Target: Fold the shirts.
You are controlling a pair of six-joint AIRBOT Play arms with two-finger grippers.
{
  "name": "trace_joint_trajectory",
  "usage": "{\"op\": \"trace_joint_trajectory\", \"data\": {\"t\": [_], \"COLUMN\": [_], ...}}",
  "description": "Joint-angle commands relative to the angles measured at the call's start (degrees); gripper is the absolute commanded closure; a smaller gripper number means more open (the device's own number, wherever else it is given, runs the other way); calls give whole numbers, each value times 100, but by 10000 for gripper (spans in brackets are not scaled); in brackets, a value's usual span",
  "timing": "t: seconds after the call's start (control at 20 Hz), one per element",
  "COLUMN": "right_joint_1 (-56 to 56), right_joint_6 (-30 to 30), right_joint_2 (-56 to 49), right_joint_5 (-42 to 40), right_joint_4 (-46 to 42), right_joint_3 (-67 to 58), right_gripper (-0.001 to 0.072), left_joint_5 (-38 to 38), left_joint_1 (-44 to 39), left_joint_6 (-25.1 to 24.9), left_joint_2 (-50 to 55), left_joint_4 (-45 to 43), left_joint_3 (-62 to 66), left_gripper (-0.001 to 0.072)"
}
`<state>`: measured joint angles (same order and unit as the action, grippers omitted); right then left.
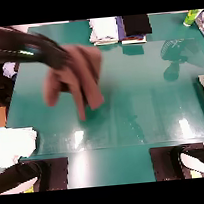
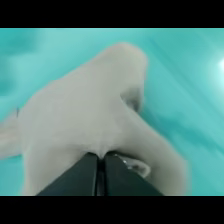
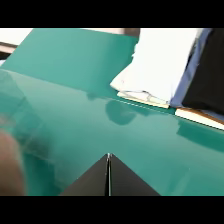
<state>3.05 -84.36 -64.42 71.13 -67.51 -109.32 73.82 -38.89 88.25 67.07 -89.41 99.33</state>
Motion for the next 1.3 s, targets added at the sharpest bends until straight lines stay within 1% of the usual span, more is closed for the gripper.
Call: {"op": "trace_joint_trajectory", "data": {"t": [0.0, 0.1, 0.15, 0.2, 0.25, 0.3, 0.4, 0.55, 0.7, 0.85, 1.0, 1.25], "right_joint_1": [-98, -98, -98, -98, -98, -98, -98, -98, -98, -98, -98, -98], "right_joint_6": [-28, -28, -28, -28, -26, -26, -26, -26, -26, -26, -26, -26], "right_joint_2": [-15, -33, -35, -35, -35, -37, -37, -37, -35, -35, -35, -35], "right_joint_5": [251, 321, 358, 411, 452, 455, 452, 455, 455, 450, 413, 372], "right_joint_4": [4, 0, 0, -2, -2, -2, -2, 0, 0, 2, 7, 7], "right_joint_3": [-105, -103, -103, -103, -103, -103, -103, -103, 76, 531, 1060, 1624], "right_gripper": [695, 695, 695, 695, 696, 695, 695, 695, 695, 696, 695, 696], "left_joint_5": [-151, -280, -321, -363, -417, -407, -170, 197, 251, 61, -234, -293], "left_joint_1": [-1073, -1467, -1561, -1569, -1488, -1322, -717, 361, 1152, 1327, 1300, 1298], "left_joint_6": [-212, -323, -326, -317, -271, -269, -247, 90, 299, 393, 396, 446], "left_joint_2": [1287, 1941, 2162, 2273, 2291, 2267, 2221, 2251, 2433, 2830, 3403, 3967], "left_joint_4": [623, 743, 741, 739, 702, 702, 675, 468, 476, 586, 1233, 1801], "left_joint_3": [48, 48, 48, 50, 59, 103, 332, 455, 243, -164, -293, -293], "left_gripper": [685, 682, 520, 191, 165, 163, 163, 163, 163, 162, 162, 162]}}
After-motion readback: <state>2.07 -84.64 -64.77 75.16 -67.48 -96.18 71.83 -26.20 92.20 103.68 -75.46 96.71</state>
